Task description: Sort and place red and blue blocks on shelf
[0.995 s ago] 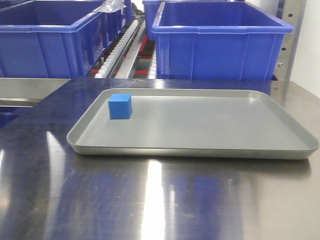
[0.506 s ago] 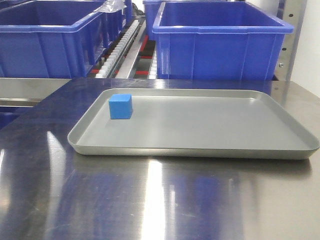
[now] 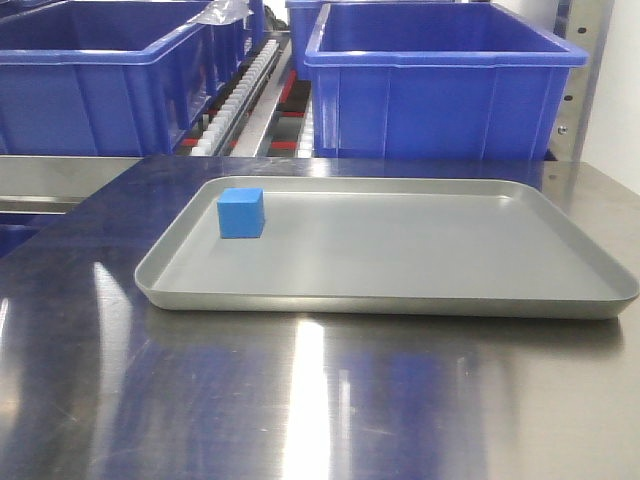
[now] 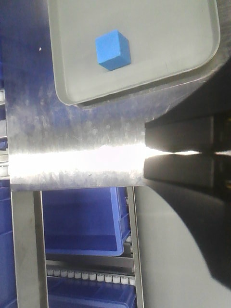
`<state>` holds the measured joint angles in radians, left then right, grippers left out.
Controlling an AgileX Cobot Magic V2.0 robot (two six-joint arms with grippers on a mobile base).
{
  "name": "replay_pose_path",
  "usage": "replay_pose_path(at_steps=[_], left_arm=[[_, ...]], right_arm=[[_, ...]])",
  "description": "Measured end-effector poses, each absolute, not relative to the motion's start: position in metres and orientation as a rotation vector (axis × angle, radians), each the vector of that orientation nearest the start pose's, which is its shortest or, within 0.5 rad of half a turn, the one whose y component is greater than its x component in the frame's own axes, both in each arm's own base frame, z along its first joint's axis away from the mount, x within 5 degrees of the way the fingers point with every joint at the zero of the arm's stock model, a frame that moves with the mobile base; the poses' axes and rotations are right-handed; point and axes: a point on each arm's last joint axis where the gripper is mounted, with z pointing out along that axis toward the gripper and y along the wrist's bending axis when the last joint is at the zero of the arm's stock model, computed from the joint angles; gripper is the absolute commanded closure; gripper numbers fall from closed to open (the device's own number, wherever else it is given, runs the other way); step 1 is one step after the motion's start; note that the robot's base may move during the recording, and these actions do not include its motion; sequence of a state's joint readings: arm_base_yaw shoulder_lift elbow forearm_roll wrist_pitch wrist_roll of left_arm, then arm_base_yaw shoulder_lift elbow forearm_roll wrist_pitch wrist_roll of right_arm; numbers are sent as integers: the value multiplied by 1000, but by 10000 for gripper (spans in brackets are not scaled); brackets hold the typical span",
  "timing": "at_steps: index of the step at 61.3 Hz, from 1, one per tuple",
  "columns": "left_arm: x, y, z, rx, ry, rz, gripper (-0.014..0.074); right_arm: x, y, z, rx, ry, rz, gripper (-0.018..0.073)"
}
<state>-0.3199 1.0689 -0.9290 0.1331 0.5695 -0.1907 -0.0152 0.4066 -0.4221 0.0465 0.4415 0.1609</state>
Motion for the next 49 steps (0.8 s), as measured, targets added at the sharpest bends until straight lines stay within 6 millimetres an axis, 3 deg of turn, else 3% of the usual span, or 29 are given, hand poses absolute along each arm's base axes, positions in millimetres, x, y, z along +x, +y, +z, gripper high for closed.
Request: replay_pose_path(at_steps=[44,49], left_arm=[[212,-63,341,225,2237,-129,458],[212,-63,340,225,2240,-128,414]], right_arm=[[89,0,287,195,1902,146,502],[89,0,287,195,1902,146,502]])
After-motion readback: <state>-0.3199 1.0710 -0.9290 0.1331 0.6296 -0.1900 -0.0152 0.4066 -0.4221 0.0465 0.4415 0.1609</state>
